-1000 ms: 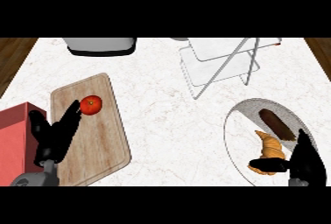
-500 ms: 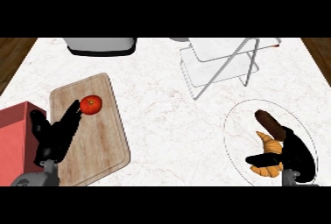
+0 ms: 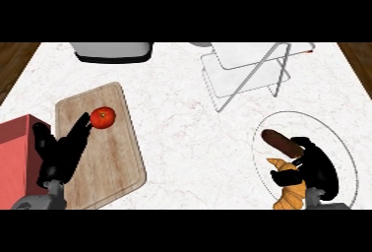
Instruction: Pick the croissant from the placemat and place it in the tiered shelf
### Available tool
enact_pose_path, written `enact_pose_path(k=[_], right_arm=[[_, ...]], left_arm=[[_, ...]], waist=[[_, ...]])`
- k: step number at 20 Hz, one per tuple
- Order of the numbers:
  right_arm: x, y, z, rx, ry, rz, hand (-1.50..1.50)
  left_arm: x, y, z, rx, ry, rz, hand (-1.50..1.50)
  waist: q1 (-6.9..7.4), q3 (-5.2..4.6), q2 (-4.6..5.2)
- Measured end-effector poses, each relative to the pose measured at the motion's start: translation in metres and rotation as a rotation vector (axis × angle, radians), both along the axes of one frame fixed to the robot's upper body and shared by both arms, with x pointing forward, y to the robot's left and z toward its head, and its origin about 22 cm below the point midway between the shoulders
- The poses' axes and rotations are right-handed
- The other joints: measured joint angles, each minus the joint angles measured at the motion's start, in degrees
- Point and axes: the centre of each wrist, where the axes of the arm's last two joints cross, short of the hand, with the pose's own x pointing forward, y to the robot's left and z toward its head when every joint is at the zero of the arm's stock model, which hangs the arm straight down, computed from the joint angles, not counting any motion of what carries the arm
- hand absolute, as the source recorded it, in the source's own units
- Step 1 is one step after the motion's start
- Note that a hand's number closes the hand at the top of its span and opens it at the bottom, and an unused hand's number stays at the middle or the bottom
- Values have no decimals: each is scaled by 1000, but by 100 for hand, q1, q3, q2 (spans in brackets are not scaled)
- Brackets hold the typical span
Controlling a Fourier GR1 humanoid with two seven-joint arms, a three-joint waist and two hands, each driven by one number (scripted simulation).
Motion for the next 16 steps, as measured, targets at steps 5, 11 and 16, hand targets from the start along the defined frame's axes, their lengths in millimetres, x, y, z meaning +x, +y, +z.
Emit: enact_pose_path(k=[5, 11, 16], right_arm=[[11, 67, 17, 42, -25, 546, 150], [15, 110, 66, 101, -185, 970, 150], [-2, 110, 132, 109, -396, 1038, 150]], left_arm=[[9, -9, 4, -4, -13, -52, 0], [4, -9, -2, -4, 3, -26, 0], [-4, 2, -5, -8, 1, -4, 0]], waist=[[333, 55, 91], [167, 82, 53], [10, 90, 16]])
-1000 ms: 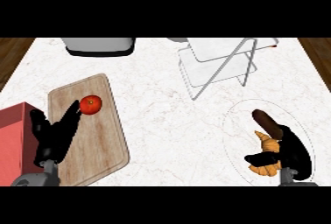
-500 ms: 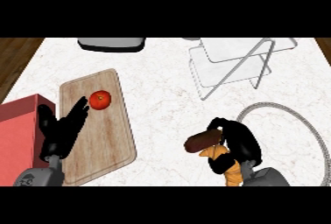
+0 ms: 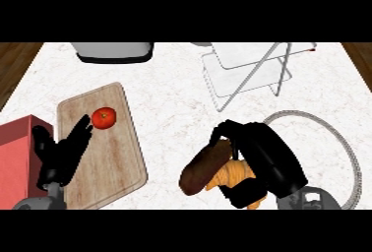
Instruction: Pick the croissant from the placemat and place it in the tiered shelf
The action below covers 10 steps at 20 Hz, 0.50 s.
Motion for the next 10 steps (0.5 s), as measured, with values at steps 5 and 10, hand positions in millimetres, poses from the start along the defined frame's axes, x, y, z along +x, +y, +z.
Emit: enact_pose_path(k=[5, 10], right_arm=[[-18, -12, 65, 61, -128, -69, 150], [-11, -25, 122, 97, -199, -144, 150]], left_arm=[[-2, 3, 0, 4, 4, 7, 0], [0, -3, 0, 7, -4, 6, 0]], waist=[[-41, -2, -3], [-9, -1, 8]])
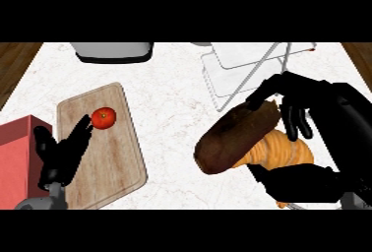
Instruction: Pick the croissant from the placemat and place it in the tiered shelf
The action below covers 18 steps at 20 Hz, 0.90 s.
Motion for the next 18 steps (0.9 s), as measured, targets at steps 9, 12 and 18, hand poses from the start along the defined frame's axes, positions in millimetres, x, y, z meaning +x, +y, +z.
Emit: enact_pose_path(k=[9, 12, 18], right_arm=[[46, -25, 80, 91, -51, -90, 150], [64, -29, 101, 104, -52, -124, 150], [102, -43, 126, 93, -50, -153, 150]], left_arm=[[4, 8, 3, -4, 11, -11, 0], [5, 2, 2, -9, 7, -7, 0], [6, 2, 2, 0, -2, -13, 0]], waist=[[44, -1, 18], [63, -1, 24], [89, 0, 36]])
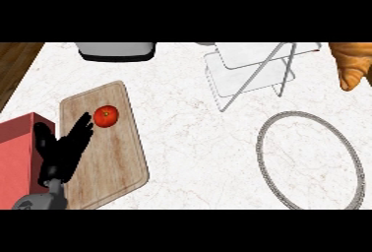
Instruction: Pick the croissant from the placemat and place it in the tiered shelf
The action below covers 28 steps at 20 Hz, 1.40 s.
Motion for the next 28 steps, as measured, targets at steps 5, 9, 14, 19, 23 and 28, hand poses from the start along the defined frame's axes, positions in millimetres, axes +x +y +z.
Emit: enact_pose_path(k=[5, 9, 14, 19, 23, 28], right_arm=[[33, -5, 4, -33, 28, 22, 150], [58, -8, -6, -81, 43, 38, 150], [85, -10, -21, -113, 39, 36, 150], [106, -1, -38, -114, 27, 35, 150], [119, -5, -54, -124, 18, 24, 150], [129, 1, -59, -106, -7, 44, 150]], left_arm=[[2, -2, 1, -3, -1, -10, 0], [4, -3, 2, -5, -3, -12, 0], [4, -3, 0, -6, -18, -19, 0], [4, -3, -1, -4, -20, -19, 0], [3, -4, 1, -2, -24, -16, 0], [3, -4, 2, 1, -19, -19, 0]], waist=[[26, 0, 12], [50, 0, 24], [79, 2, 37], [83, 5, 36], [80, -2, 36], [76, -3, 37]])
